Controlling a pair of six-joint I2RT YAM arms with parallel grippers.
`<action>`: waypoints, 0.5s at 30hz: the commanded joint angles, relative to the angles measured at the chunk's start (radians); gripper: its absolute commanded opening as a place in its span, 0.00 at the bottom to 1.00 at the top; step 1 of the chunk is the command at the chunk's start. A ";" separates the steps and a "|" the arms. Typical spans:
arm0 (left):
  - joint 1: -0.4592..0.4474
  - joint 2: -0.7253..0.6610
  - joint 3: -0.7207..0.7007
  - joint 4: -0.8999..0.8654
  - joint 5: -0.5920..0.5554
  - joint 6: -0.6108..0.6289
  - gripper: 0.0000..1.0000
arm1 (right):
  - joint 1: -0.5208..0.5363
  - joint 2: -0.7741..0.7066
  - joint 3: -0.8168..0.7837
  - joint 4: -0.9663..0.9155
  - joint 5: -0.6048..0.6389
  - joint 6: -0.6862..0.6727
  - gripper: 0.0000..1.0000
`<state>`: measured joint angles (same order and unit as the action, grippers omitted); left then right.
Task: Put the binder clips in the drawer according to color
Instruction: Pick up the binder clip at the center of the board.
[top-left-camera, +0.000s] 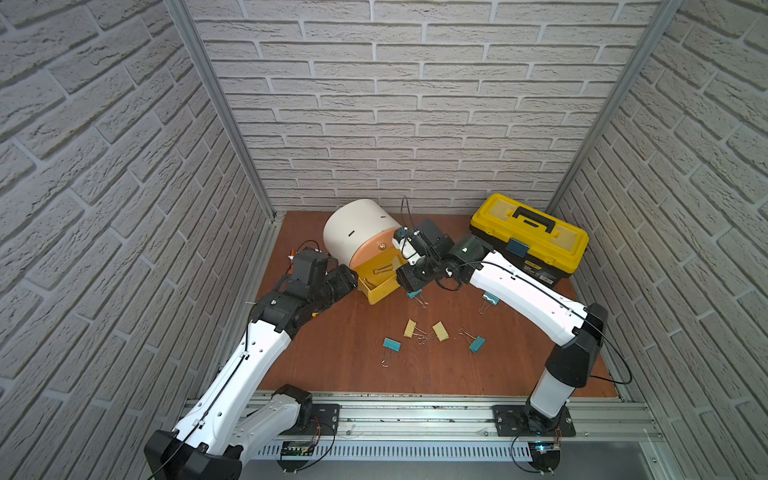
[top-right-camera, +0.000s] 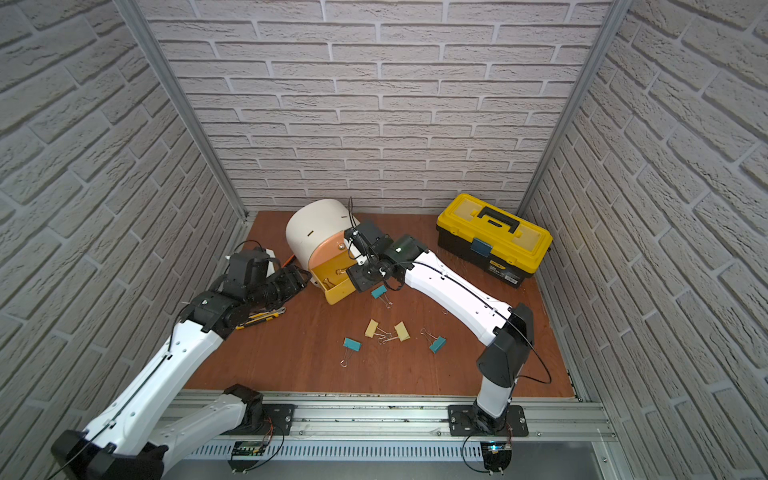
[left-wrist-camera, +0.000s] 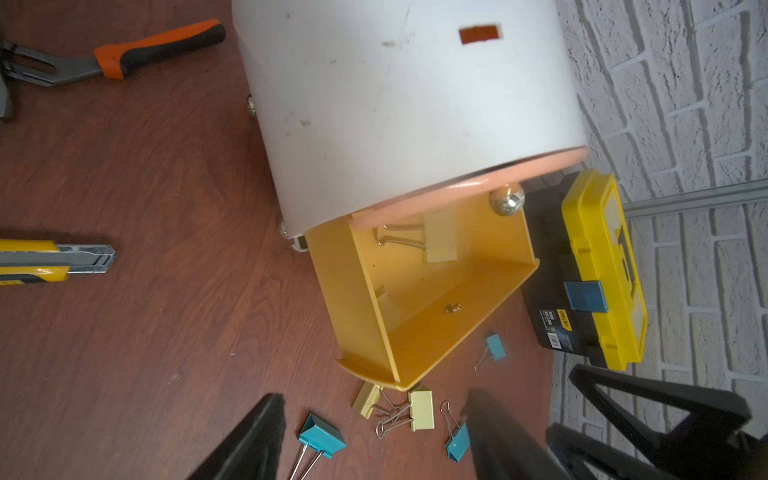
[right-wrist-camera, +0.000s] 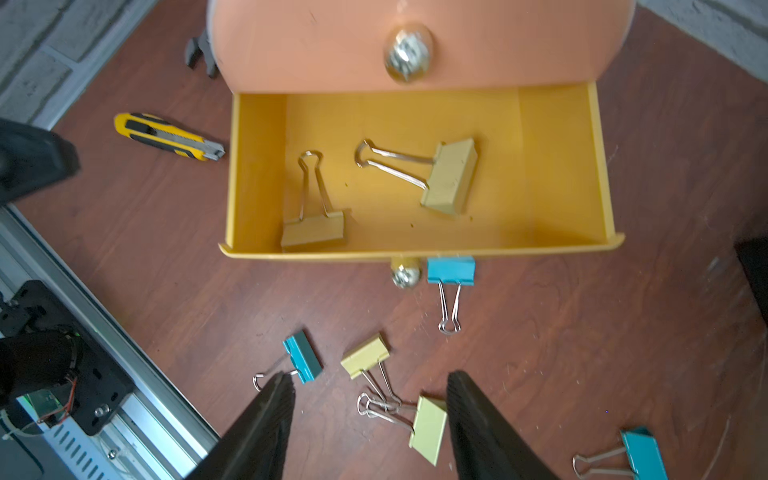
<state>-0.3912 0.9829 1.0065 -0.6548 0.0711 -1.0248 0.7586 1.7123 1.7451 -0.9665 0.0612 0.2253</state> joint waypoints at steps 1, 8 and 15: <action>-0.023 -0.007 -0.022 0.013 -0.040 -0.009 0.73 | -0.032 -0.082 -0.132 0.073 0.011 0.051 0.61; -0.040 -0.012 -0.035 0.011 -0.049 -0.016 0.73 | -0.143 -0.131 -0.429 0.185 -0.126 0.137 0.62; -0.045 -0.021 -0.035 -0.004 -0.053 -0.018 0.73 | -0.173 -0.065 -0.596 0.280 -0.181 0.163 0.63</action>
<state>-0.4286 0.9791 0.9802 -0.6575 0.0364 -1.0435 0.5823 1.6321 1.1755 -0.7681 -0.0727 0.3614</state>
